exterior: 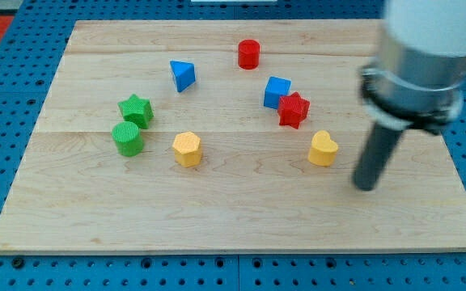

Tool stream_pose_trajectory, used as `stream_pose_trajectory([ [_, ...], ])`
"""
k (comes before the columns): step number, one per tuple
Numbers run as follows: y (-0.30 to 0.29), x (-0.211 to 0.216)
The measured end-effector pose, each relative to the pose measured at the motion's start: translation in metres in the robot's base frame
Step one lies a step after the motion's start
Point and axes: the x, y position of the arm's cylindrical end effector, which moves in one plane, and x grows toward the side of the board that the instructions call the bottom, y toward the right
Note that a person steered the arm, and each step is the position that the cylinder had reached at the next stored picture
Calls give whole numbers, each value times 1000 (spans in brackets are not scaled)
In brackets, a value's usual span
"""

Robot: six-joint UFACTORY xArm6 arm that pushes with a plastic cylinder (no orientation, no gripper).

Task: Place yellow heart below red star

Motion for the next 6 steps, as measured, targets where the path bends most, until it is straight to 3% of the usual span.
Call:
stream_pose_trajectory([
  [1, -21, -28],
  [2, -95, -33],
  [3, -131, -45],
  [4, -73, -57],
  [6, -114, -146],
])
